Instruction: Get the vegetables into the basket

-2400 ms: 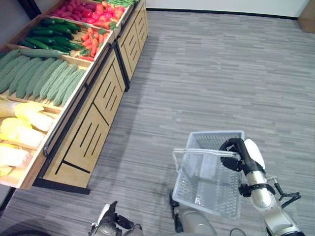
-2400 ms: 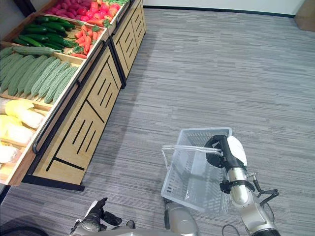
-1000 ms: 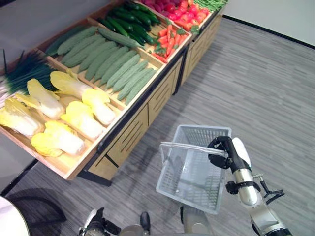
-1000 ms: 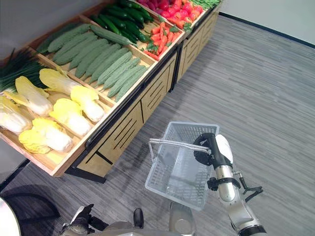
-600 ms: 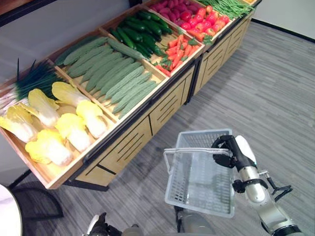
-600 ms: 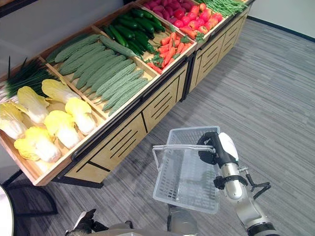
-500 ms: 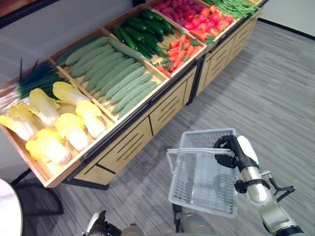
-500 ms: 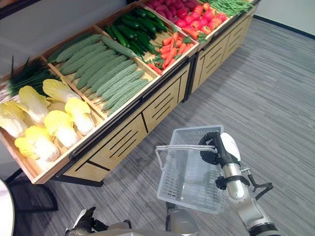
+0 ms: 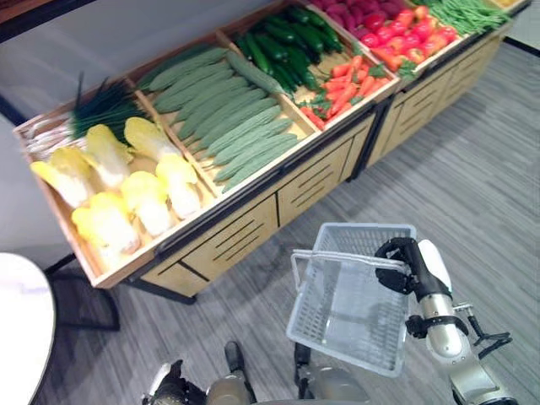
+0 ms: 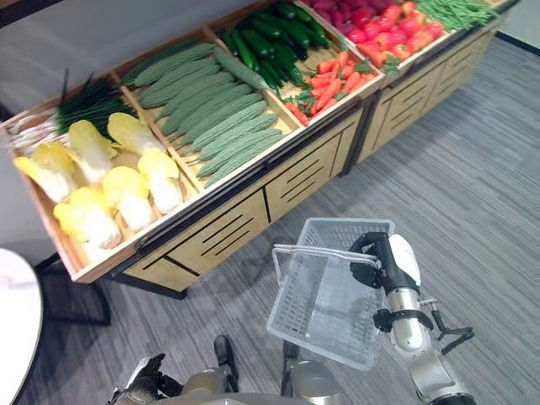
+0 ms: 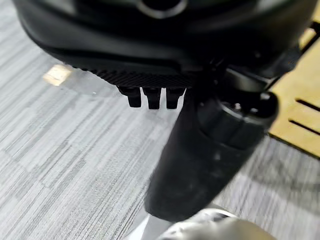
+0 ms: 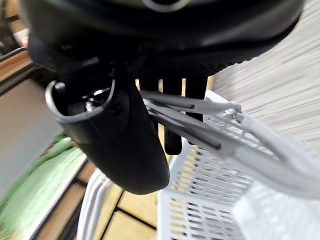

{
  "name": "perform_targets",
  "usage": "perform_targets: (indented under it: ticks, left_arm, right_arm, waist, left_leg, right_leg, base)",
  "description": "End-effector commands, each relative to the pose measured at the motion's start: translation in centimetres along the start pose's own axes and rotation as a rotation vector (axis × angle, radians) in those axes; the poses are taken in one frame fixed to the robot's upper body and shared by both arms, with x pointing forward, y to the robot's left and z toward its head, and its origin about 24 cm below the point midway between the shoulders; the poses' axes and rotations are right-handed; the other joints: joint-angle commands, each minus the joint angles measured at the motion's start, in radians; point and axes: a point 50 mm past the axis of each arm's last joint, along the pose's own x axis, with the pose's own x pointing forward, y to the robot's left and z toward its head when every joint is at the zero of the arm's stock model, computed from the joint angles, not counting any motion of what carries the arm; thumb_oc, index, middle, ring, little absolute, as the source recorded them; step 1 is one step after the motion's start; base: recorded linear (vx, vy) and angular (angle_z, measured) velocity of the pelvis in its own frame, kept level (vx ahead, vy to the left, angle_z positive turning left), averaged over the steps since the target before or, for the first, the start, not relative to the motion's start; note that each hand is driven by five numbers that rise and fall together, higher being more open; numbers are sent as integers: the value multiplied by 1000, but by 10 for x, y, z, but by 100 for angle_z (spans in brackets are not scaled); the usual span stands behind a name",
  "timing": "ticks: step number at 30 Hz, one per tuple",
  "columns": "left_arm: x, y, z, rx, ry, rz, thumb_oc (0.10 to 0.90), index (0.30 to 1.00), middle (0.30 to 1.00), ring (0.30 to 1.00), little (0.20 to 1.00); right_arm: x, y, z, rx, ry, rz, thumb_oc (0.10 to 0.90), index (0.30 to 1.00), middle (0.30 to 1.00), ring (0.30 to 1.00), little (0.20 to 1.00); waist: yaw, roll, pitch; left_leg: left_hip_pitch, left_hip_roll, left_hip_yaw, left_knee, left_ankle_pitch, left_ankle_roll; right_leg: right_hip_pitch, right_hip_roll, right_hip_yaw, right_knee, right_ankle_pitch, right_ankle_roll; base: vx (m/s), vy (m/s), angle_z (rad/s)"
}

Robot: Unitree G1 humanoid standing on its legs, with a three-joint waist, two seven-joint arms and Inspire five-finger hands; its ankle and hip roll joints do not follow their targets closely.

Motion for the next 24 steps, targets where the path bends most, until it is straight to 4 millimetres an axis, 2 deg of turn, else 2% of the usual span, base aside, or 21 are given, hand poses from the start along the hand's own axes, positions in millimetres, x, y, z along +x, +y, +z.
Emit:
perform_targets:
  ticks: [1,3,5,7,9,10,11,12,13,14,15,17,18,22,24]
  left_arm:
    - [6,22,13,-16,-47,61,900,1000,1000,1000,1000]
    - [6,25,12,-26,-43,65,900,1000,1000,1000,1000]
    - [6,29,8,-27,-41,74,900,1000,1000,1000,1000]
    - [6,31,5,-29,-31,77,900,1000,1000,1000,1000]
    - [6,36,-2,-43,-6,94,900,1000,1000,1000,1000]
    - [6,39,-2,-44,-4,100,900,1000,1000,1000,1000]
    - [6,39,-2,-44,-5,100,900,1000,1000,1000,1000]
    - [7,40,1,-45,-15,103,900,1000,1000,1000,1000]
    - [7,42,4,-44,-21,108,900,1000,1000,1000,1000]
    - [8,42,8,-42,-31,110,900,1000,1000,1000,1000]
    - [8,44,7,-42,-26,119,900,1000,1000,1000,1000]
    - [8,43,5,-42,-19,118,900,1000,1000,1000,1000]
    - [8,44,4,-48,-17,122,900,1000,1000,1000,1000]
    - [7,42,-5,-57,18,124,900,1000,1000,1000,1000]
    - [7,39,-3,-67,17,119,900,1000,1000,1000,1000]
  right_arm:
    - [20,-25,53,123,-255,-164,400,300,300,300,300]
    - [21,-20,54,152,-247,-147,400,300,300,300,300]
    - [24,-16,60,160,-268,-124,400,300,300,300,300]
    - [27,-14,63,163,-276,-113,400,300,300,300,300]
    - [29,-11,68,172,-293,-103,400,300,300,300,300]
    - [30,-11,70,168,-304,-102,400,300,300,300,300]
    - [30,-11,70,168,-304,-102,400,300,300,300,300]
    - [30,-12,72,170,-312,-105,400,300,300,300,300]
    - [32,-13,75,181,-326,-112,400,300,300,300,300]
    - [32,-13,77,181,-336,-115,400,300,300,300,300]
    - [33,-13,79,181,-345,-118,400,300,300,300,300]
    - [31,-14,79,165,-352,-114,400,300,300,300,300]
    - [29,-14,78,162,-347,-114,400,300,300,300,300]
    - [28,-15,71,147,-328,-101,400,300,300,300,300]
    - [27,-18,64,126,-303,-103,400,300,300,300,300]
  waist:
    - [36,-68,-51]
    - [48,-82,-56]
    - [67,-99,-54]
    - [78,-106,-55]
    - [87,-106,-48]
    - [82,-99,-41]
    - [82,-99,-43]
    - [75,-94,-38]
    - [71,-87,-36]
    - [63,-86,-30]
    - [48,-85,-28]
    - [37,-86,-29]
    - [37,-88,-32]
    - [37,-85,-54]
    - [38,-71,-61]
  left_leg:
    - [-27,-21,15,92,-59,56]
    - [-27,-41,15,109,-87,73]
    - [-21,-74,0,130,-124,98]
    - [-14,-89,-8,133,-137,109]
    - [6,-95,-15,112,-137,128]
    - [15,-92,-31,99,-131,130]
    - [14,-92,-30,98,-131,130]
    - [30,-93,-43,85,-129,126]
    - [39,-86,-60,85,-133,113]
    - [51,-81,-82,90,-141,100]
    - [63,-76,-113,96,-153,85]
    - [79,-71,-143,103,-164,76]
    - [82,-67,-160,107,-163,71]
    - [94,-39,-163,105,-147,47]
    - [90,-13,-170,107,-107,22]
  right_leg:
    - [47,-193,108,133,-105,178]
    - [46,-215,116,142,-85,195]
    - [37,-240,128,181,-37,218]
    - [34,-246,132,205,-14,225]
    - [-7,-235,147,324,20,231]
    - [-43,-203,182,379,19,227]
    - [-46,-202,183,382,18,227]
    - [-75,-184,198,368,-2,217]
    - [-96,-191,211,307,-26,210]
    - [-111,-203,234,242,-19,212]
    - [-138,-209,299,185,6,220]
    - [-148,-206,334,170,22,226]
    - [-127,-201,335,172,-8,226]
    - [-87,-173,298,135,-18,208]
    - [-43,-155,265,91,-21,190]
  base:
    - [92,199,-22]
    - [121,286,-7]
    - [134,339,12]
    - [110,209,47]
    - [80,156,37]
    - [36,75,8]
    - [61,37,31]
    - [116,-44,53]
    - [195,-122,49]
    - [251,-256,35]
    - [224,-251,22]
    - [167,-215,48]
    - [112,-223,97]
    - [96,-237,61]
    - [52,-286,-3]
